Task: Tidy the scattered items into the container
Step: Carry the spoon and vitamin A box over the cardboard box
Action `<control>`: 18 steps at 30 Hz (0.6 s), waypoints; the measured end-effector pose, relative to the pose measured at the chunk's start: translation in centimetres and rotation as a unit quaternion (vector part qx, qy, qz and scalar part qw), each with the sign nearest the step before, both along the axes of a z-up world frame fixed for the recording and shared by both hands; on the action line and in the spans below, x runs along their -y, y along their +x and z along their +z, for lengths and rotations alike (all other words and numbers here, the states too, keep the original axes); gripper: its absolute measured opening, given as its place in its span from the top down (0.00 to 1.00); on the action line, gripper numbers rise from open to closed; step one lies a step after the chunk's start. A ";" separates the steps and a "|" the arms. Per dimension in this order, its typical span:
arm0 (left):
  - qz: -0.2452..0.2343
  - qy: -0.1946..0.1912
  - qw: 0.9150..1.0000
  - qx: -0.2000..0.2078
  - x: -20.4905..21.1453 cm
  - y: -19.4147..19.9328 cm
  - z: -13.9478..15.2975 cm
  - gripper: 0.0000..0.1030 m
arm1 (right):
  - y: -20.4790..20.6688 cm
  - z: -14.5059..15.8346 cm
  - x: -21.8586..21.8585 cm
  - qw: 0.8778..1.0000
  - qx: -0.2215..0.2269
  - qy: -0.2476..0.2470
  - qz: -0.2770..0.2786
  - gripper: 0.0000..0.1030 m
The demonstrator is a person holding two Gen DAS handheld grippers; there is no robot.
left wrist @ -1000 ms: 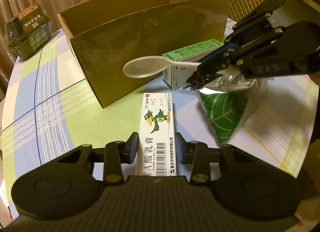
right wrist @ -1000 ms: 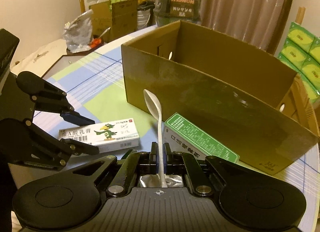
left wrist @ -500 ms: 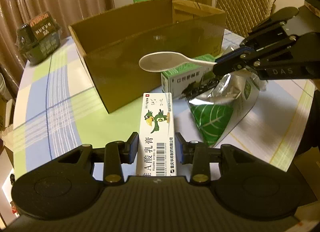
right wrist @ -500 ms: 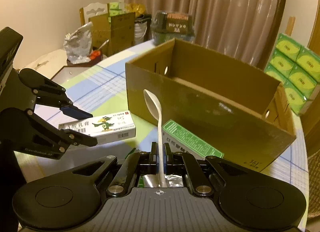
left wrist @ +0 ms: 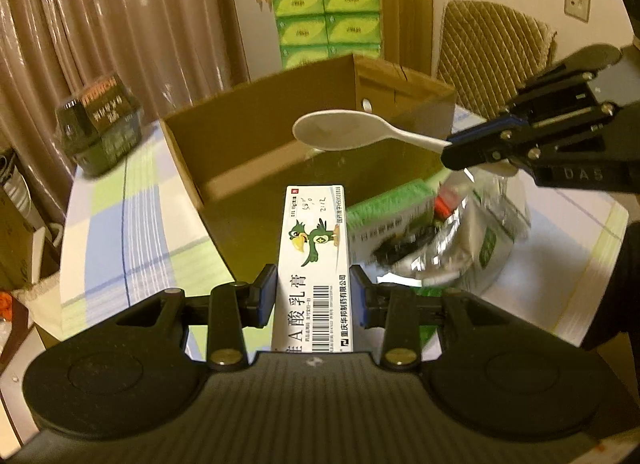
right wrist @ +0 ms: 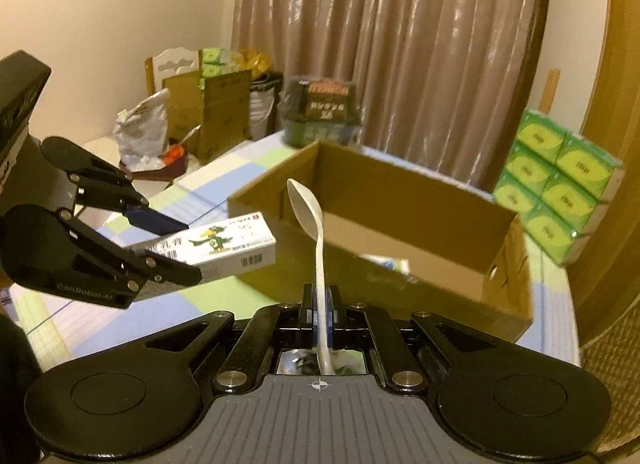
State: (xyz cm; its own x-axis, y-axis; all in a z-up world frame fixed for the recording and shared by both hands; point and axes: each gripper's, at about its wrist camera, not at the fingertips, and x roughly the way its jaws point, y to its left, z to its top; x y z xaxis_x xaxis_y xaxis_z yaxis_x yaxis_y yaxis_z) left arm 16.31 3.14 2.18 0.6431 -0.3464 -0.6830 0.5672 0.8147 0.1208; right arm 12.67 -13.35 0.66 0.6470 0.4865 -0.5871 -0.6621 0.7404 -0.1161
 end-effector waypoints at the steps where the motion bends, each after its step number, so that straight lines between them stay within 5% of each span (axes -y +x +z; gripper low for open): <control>1: 0.001 -0.002 1.000 0.005 0.2 0.3 0.5 0.68 | 0.3 0.3 0.1 1.000 0.005 0.000 -0.002 1.00; 18: 0.012 -0.020 0.999 0.025 3.7 7.2 3.5 0.68 | 8.3 0.9 0.4 0.999 0.030 -0.010 -0.038 0.99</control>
State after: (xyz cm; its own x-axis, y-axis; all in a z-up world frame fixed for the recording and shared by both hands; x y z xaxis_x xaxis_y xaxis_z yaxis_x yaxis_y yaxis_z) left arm 23.53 -0.54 5.71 0.6845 -0.3572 -0.6355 0.5416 0.8327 0.1155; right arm 20.99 -13.76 1.60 0.7162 0.4223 -0.5557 -0.5949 0.7857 -0.1697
